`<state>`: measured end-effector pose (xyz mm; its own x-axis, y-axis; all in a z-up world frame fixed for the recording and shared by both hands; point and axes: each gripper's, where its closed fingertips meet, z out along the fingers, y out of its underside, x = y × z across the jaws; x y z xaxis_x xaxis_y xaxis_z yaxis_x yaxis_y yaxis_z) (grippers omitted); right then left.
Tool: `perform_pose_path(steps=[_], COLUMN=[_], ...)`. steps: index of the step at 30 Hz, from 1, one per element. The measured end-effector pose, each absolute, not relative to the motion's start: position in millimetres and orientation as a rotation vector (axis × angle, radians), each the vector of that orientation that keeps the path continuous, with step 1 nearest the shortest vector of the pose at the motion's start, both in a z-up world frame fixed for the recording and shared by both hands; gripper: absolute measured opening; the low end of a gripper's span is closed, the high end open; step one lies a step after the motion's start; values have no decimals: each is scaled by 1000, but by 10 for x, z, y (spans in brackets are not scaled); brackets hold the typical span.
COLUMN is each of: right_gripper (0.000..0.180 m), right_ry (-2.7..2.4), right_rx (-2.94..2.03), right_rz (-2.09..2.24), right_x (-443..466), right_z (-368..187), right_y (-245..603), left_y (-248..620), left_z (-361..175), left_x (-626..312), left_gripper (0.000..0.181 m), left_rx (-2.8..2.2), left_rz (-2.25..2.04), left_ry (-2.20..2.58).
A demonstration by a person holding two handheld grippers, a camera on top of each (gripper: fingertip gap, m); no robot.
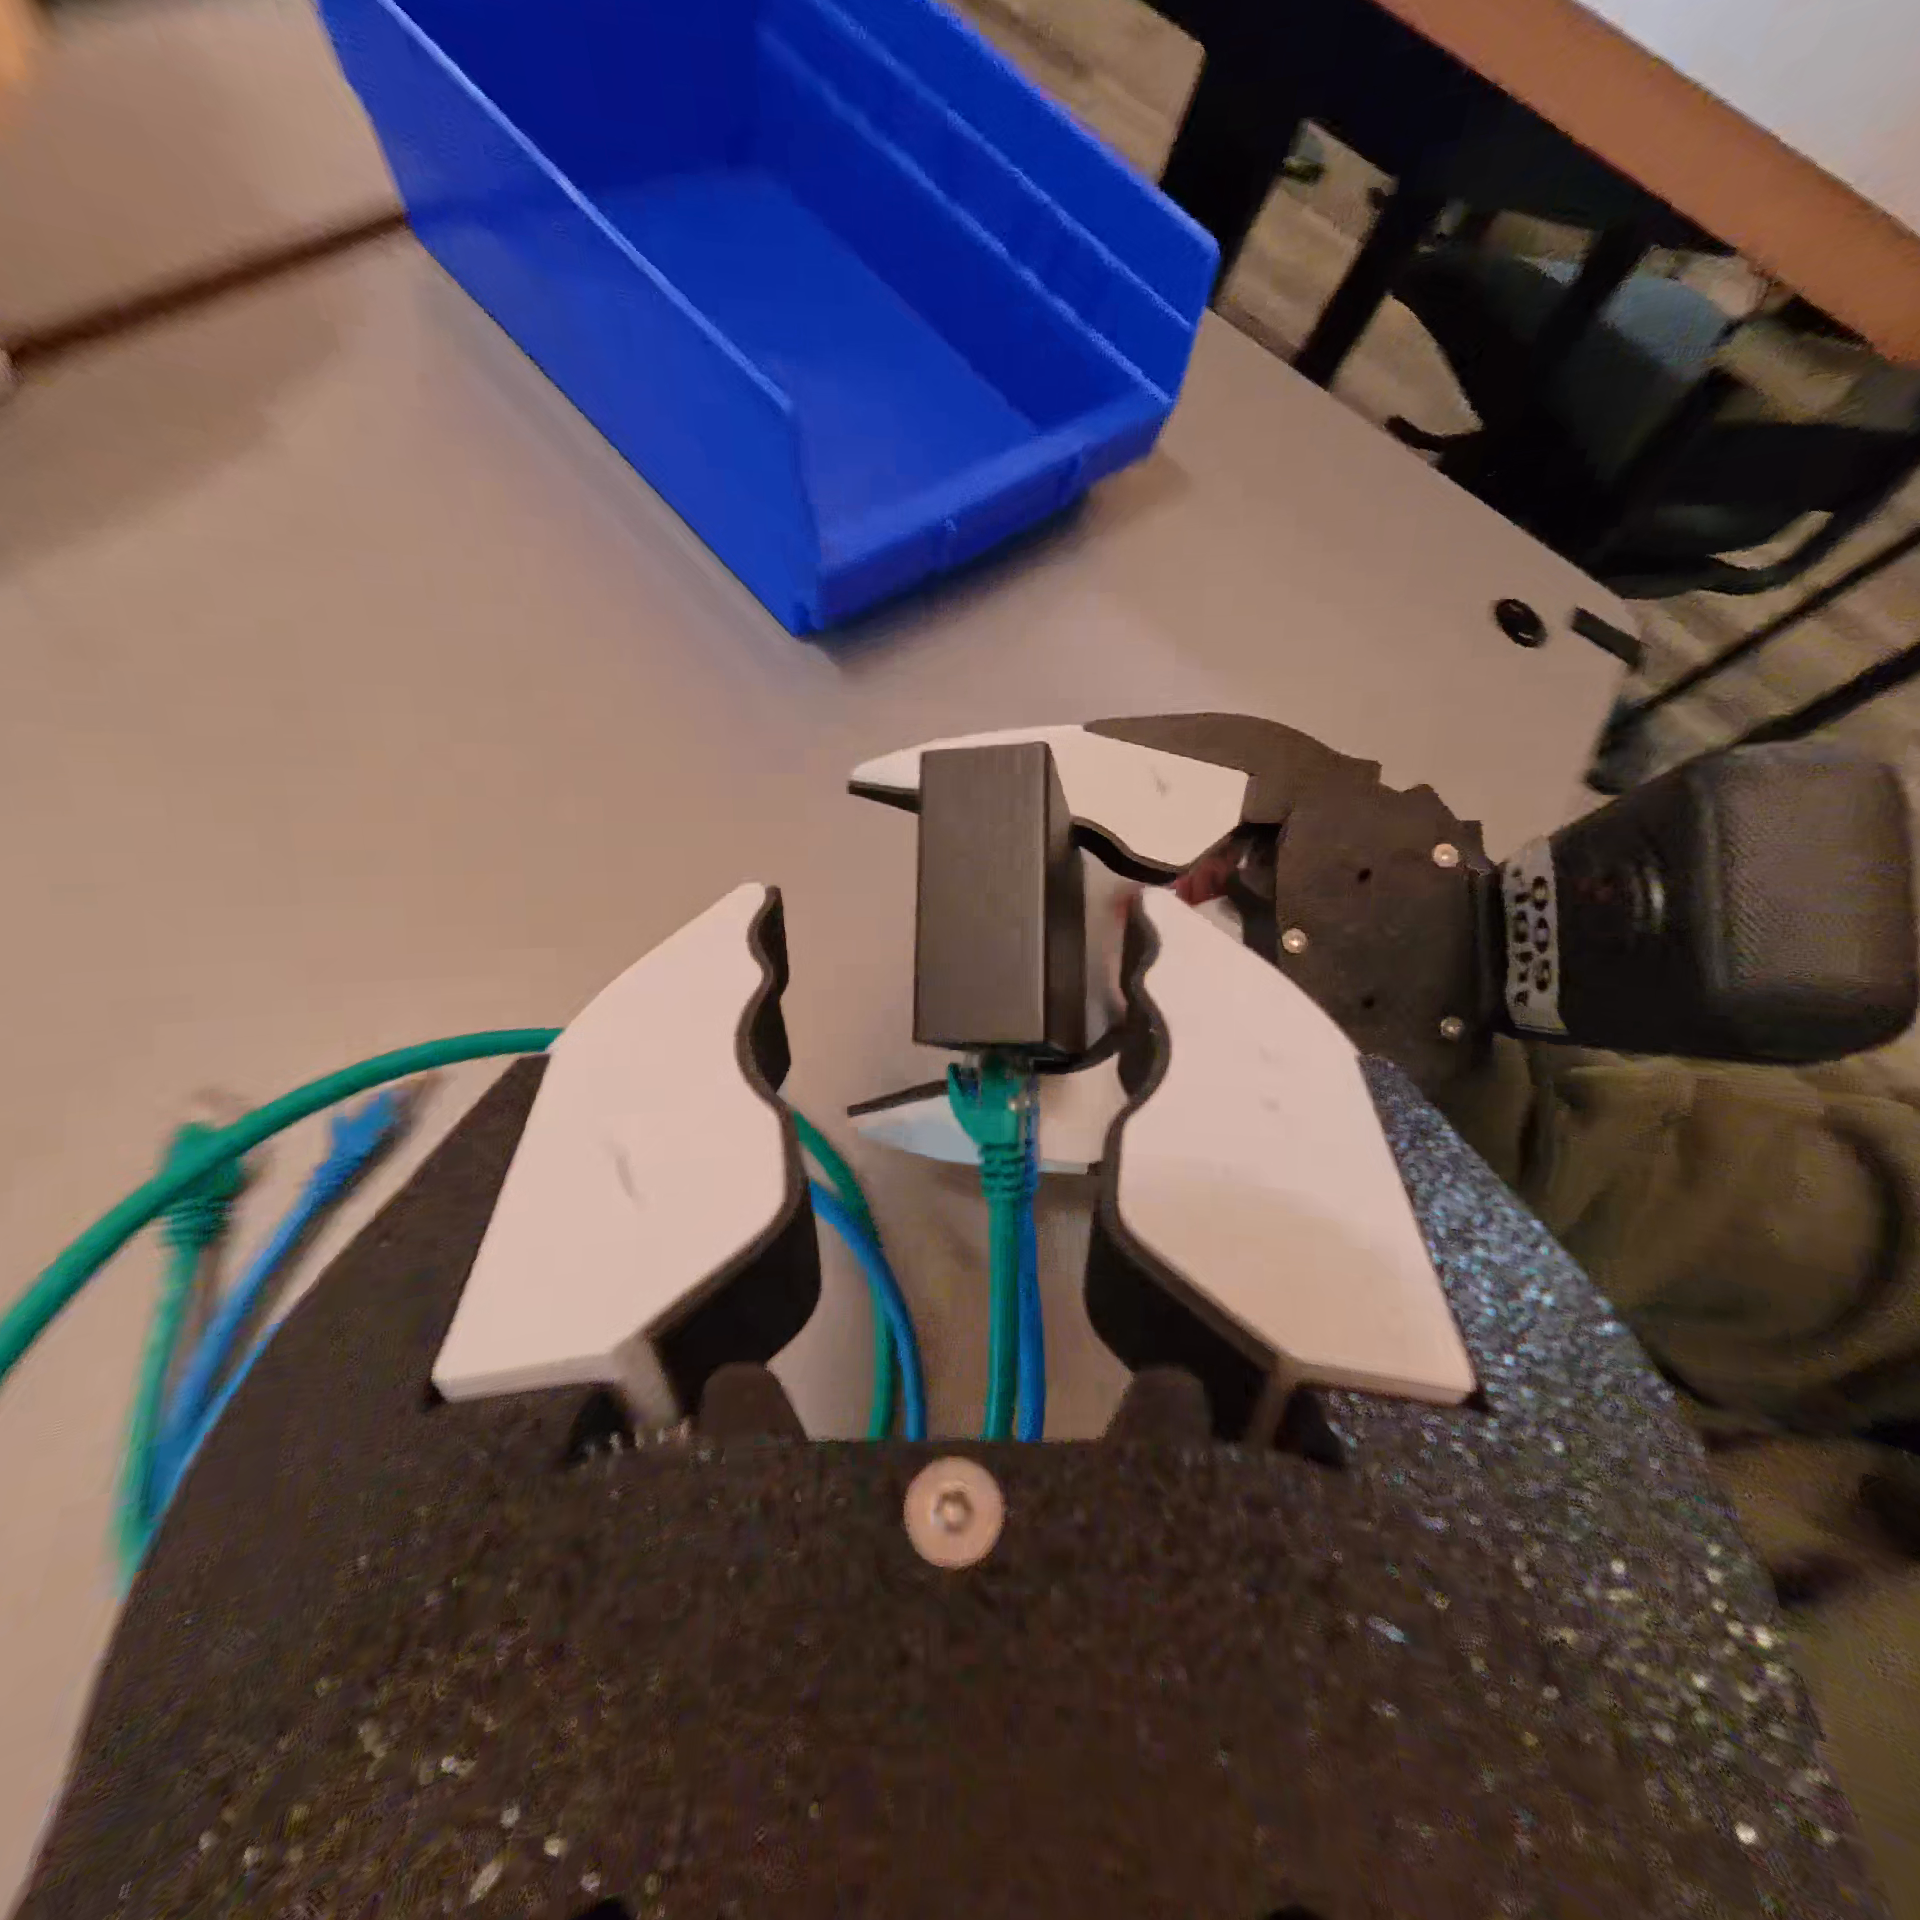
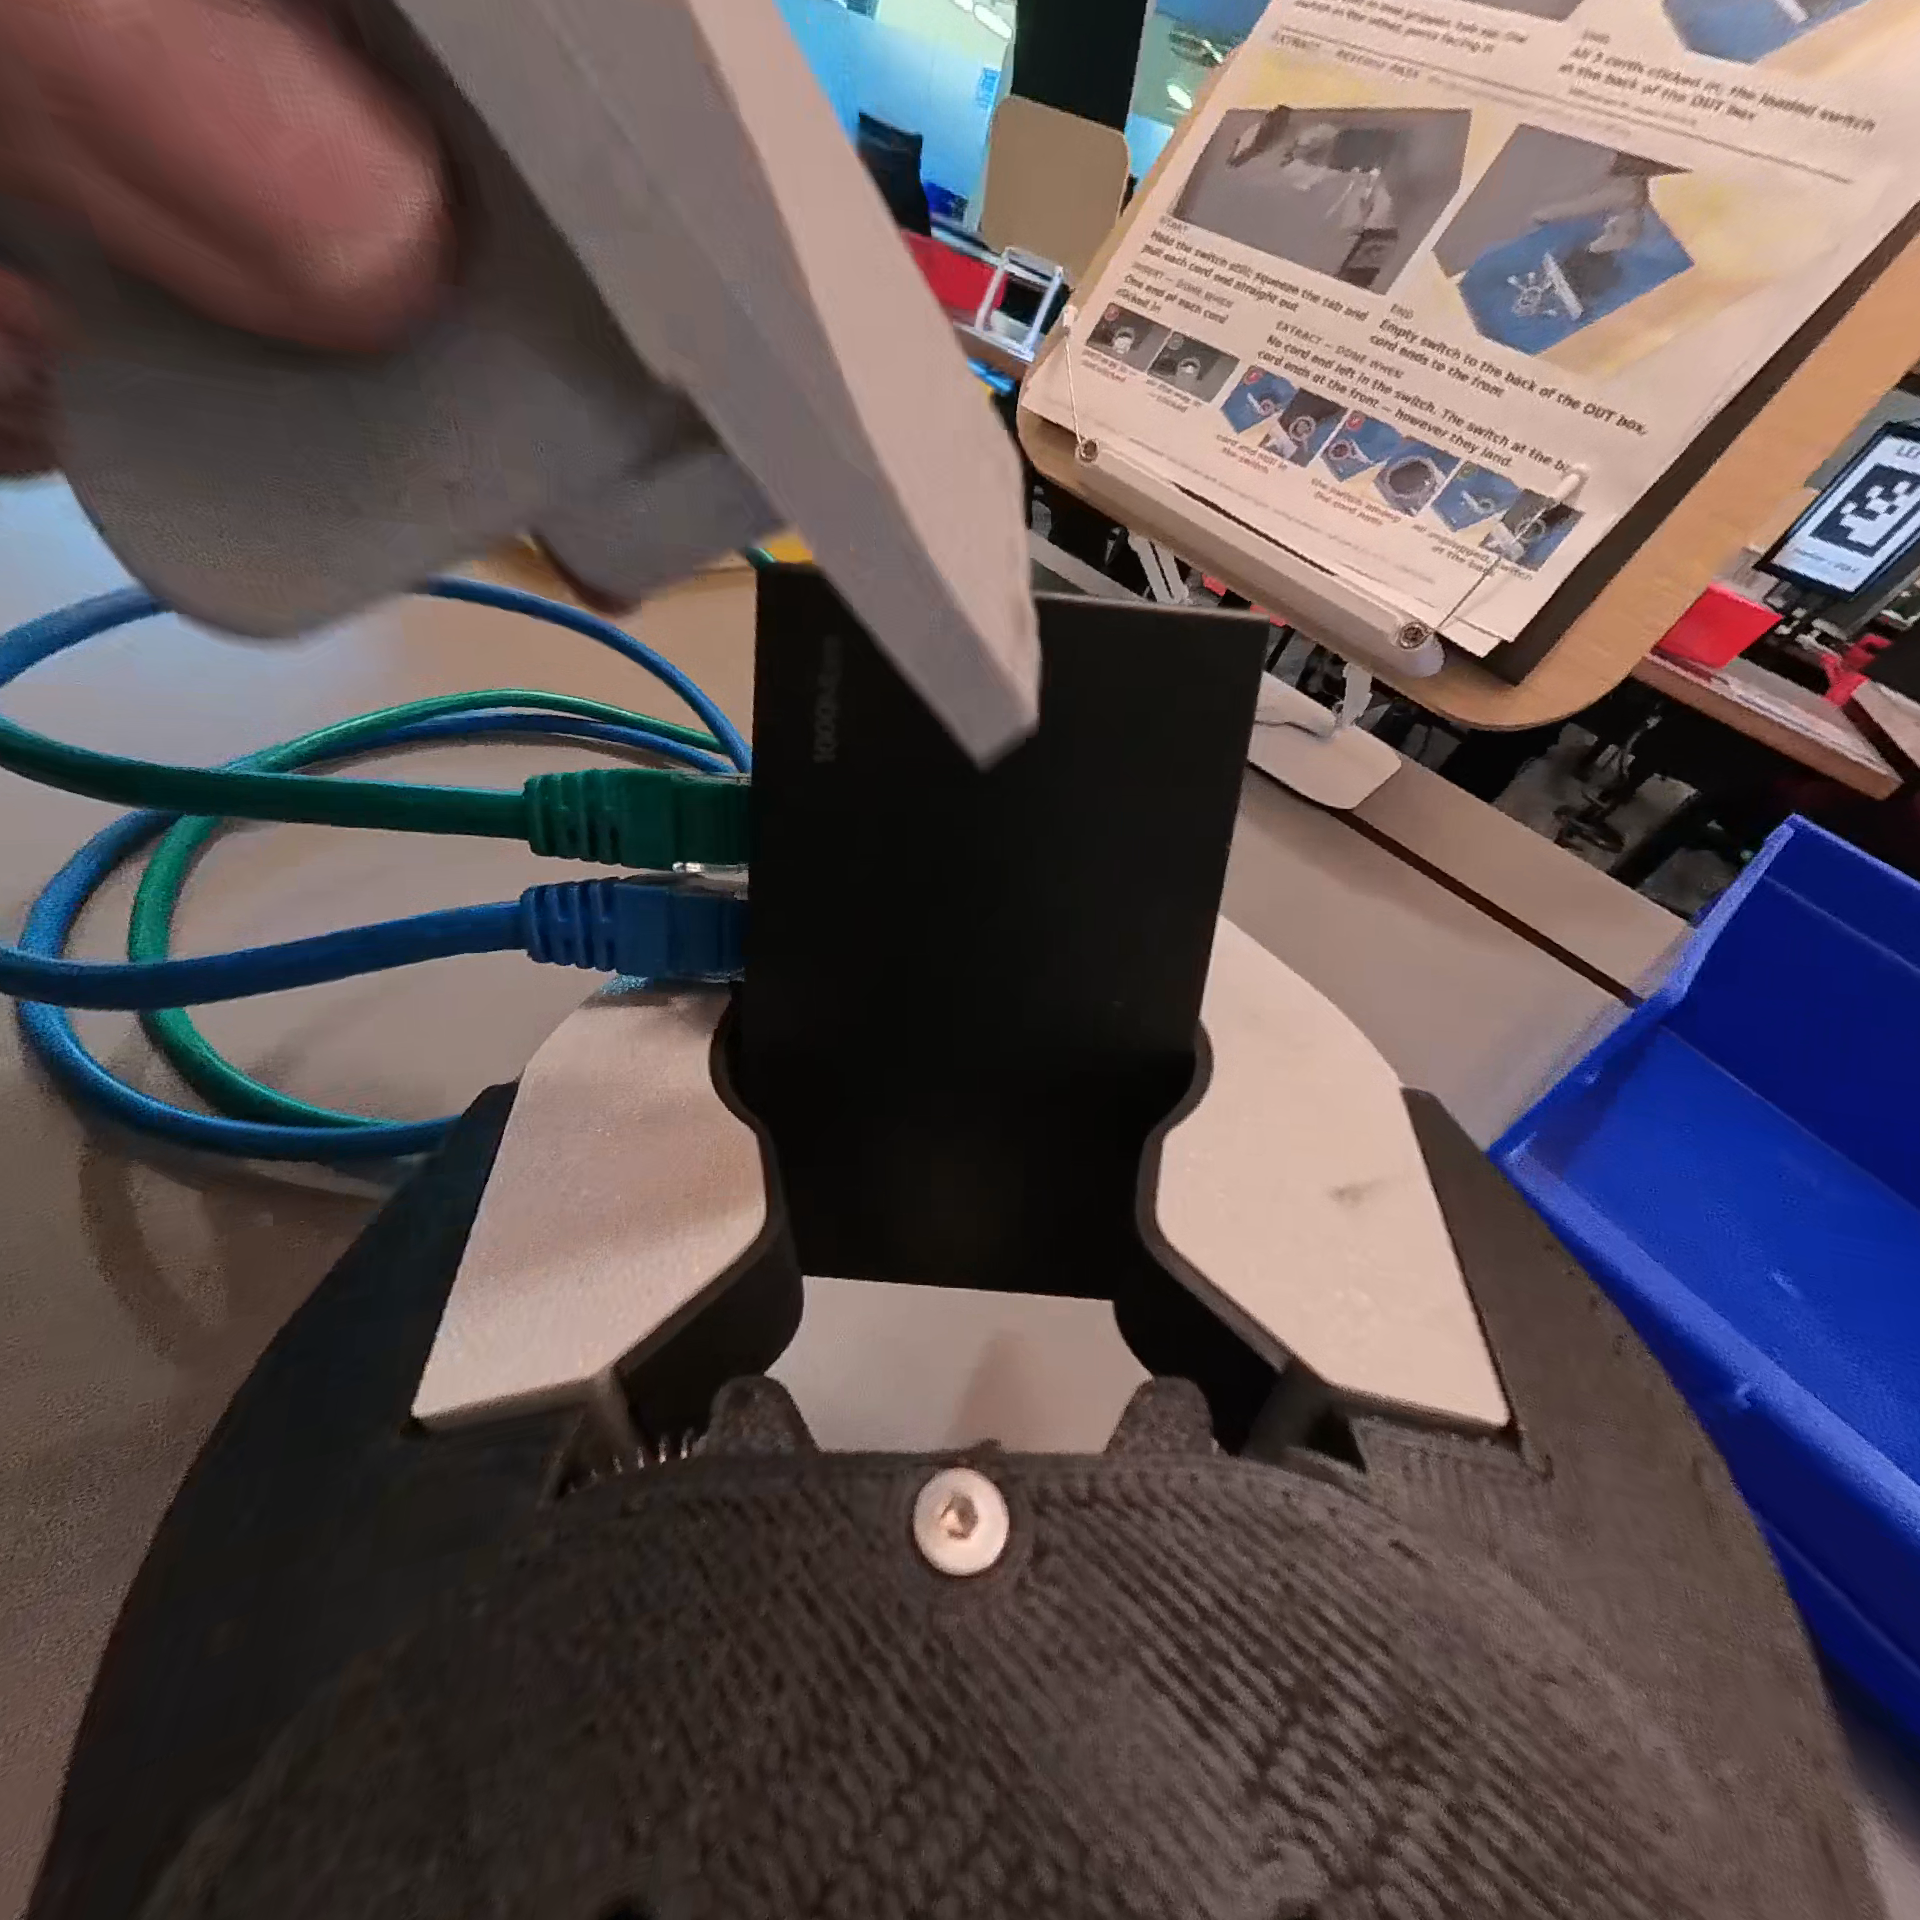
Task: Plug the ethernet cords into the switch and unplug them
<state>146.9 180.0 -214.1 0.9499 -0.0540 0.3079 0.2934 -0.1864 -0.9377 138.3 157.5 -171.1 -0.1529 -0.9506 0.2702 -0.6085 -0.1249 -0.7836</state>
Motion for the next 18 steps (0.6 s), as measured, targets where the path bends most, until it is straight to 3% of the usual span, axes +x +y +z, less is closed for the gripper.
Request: perform_pose_path(steps=[1, 8, 13, 18], right_gripper=[76, 78, 82, 79], right_ry=[-179, -202, -209, -213], right_rx=[-1738, -1735, -1617, -1350], right_rz=[-307, -272, -300, -130], right_x=[1465, 1481, 1502, 1345], right_z=[-2144, -2159, -2018, -1709], right_y=[1797, 1795, 1763, 1635], left_y=[1544, 1499, 1574, 1569], left_z=[-1768, -1812, -1721, -1504], left_x=[1413, 1498, 1481, 1399], left_gripper=[58, 26, 26, 26], left_rx=[-1763, -1877, -2000, -2046], left_rz=[-1229, -1493, -1742, -2321], left_ry=[1775, 1743, 1660, 1548])
